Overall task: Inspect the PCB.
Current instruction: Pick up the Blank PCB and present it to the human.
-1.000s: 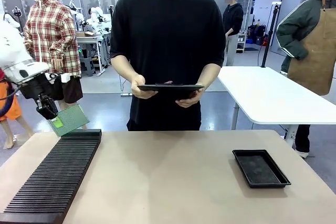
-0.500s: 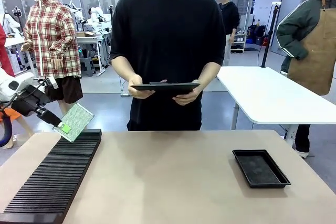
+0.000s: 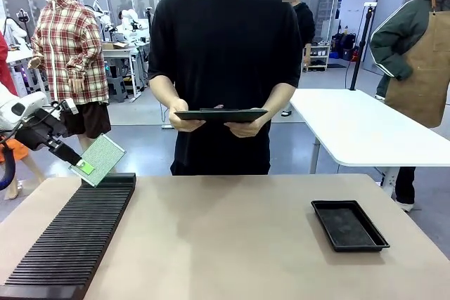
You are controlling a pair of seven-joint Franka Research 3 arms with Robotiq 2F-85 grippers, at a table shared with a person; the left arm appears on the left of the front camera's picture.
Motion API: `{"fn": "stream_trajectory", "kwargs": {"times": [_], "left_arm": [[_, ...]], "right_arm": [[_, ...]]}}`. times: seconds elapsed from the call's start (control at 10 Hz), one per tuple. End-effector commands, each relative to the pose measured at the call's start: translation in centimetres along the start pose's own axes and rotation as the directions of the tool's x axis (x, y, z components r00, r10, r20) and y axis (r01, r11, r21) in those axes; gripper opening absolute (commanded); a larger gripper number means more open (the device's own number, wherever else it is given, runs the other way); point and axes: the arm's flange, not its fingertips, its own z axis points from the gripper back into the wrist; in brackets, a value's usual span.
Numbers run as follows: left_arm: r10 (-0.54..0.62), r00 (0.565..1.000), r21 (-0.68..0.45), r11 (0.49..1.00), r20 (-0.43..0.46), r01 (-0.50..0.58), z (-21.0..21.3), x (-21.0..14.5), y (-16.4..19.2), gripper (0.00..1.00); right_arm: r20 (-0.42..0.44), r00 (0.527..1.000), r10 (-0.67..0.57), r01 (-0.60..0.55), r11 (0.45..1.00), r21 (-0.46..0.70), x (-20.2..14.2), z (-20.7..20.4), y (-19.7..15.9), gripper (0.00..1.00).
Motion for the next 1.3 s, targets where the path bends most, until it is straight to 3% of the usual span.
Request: {"fn": "stream_trajectory", "kwargs": {"times": [0.0,0.1,0.2,0.4,0.6,0.8,1.2], "left_arm": [[0.115,0.989,-0.092,0.990,0.091,-0.107,-1.6,0.8,0.7,0.03],[0.170,0.982,-0.139,0.978,0.083,-0.157,-3.6,1.3,0.9,0.03],[0.180,0.975,-0.219,0.964,0.134,-0.148,-4.5,2.3,0.5,0.03],[0.159,0.981,-0.289,0.950,0.111,-0.121,-6.2,3.9,0.2,0.03],[0.247,0.954,-0.455,0.878,0.168,-0.147,-9.0,4.2,2.0,0.03],[0.332,0.918,-0.550,0.818,0.217,-0.166,-10.7,3.7,4.2,0.03],[0.344,0.912,-0.581,0.798,0.222,-0.159,-12.5,3.1,6.0,0.03]], "right_arm": [[0.000,1.000,0.021,-0.021,1.000,0.006,-0.1,0.3,0.0,1.00],[0.000,1.000,0.021,-0.021,1.000,0.006,-0.1,0.3,0.0,1.00],[0.000,1.000,0.021,-0.021,1.000,0.006,-0.1,0.3,0.0,1.00],[0.000,1.000,0.021,-0.021,1.000,0.006,-0.1,0.3,0.0,1.00],[0.000,1.000,0.021,-0.021,1.000,0.006,-0.1,0.3,0.0,1.00],[0.000,1.000,0.021,-0.021,1.000,0.006,-0.1,0.3,0.0,1.00],[0.000,1.000,0.021,-0.021,1.000,0.006,-0.1,0.3,0.0,1.00]]}}
